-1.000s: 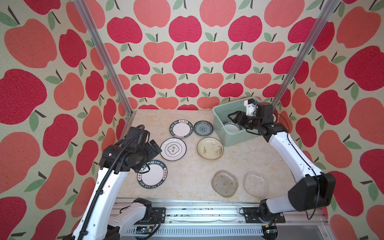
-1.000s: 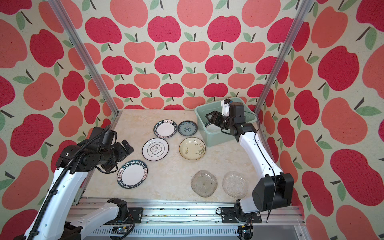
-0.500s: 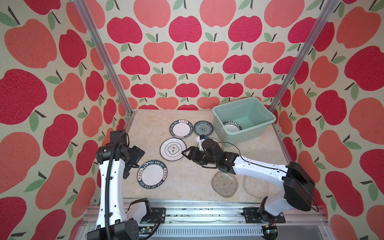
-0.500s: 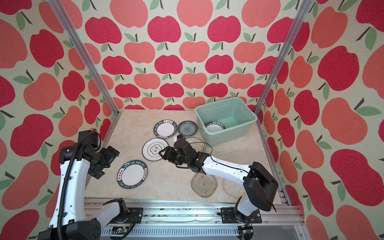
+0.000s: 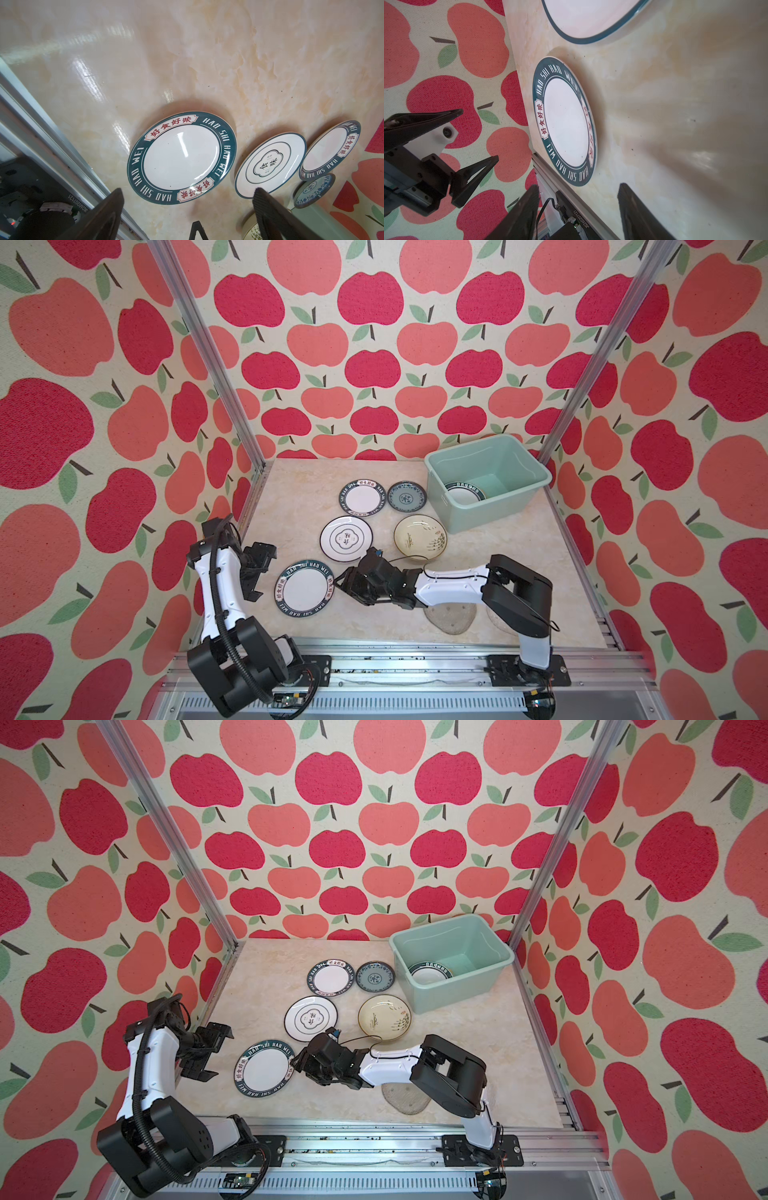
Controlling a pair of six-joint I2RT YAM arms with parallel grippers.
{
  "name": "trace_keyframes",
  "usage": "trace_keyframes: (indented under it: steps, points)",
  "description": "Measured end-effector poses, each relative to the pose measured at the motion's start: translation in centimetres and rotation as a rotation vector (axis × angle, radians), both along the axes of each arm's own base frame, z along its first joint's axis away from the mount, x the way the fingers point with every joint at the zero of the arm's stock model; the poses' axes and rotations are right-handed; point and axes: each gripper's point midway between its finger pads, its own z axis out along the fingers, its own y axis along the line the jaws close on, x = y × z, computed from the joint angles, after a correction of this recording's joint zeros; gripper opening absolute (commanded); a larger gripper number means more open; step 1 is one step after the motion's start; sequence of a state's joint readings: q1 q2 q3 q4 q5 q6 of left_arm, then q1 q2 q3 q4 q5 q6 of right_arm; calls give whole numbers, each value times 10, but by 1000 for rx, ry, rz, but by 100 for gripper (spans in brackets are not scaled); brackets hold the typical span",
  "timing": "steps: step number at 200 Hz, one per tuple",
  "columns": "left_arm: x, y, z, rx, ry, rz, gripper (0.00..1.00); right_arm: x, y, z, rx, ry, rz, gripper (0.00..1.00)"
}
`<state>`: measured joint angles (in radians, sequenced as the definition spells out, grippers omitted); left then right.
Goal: Place the plates into the plastic bin on the countertop
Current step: 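Grip the edge of the HAO SHI HAO WEI plate with the right gripper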
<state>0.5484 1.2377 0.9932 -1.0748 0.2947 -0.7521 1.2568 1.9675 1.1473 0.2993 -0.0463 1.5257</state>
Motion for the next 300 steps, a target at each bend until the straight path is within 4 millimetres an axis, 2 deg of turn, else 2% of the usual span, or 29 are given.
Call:
trace_keyframes:
  steps: [34,71,121,161,219,253,280,300]
  points:
    - [6,4,-13,-36,1,-1,99,2,15,-13,12,36,-8,62]
    - [9,2,-25,-57,-2,-10,100,2,22,-30,3,75,-15,56]
    - [13,2,-39,-76,11,-14,100,-2,35,-38,19,128,2,40]
    - [16,0,-41,-78,-1,-25,99,-1,44,-42,25,160,11,28]
    - [19,-6,-40,-83,-9,-44,99,-1,42,-48,-5,193,24,11]
    - [23,-8,-25,-66,-41,-41,99,-2,54,-32,24,171,64,4]
    - [29,-6,6,-24,-118,-29,99,0,52,-32,-15,144,87,0]
    - [33,-3,37,24,-184,-27,99,-1,46,-28,-49,116,108,0]
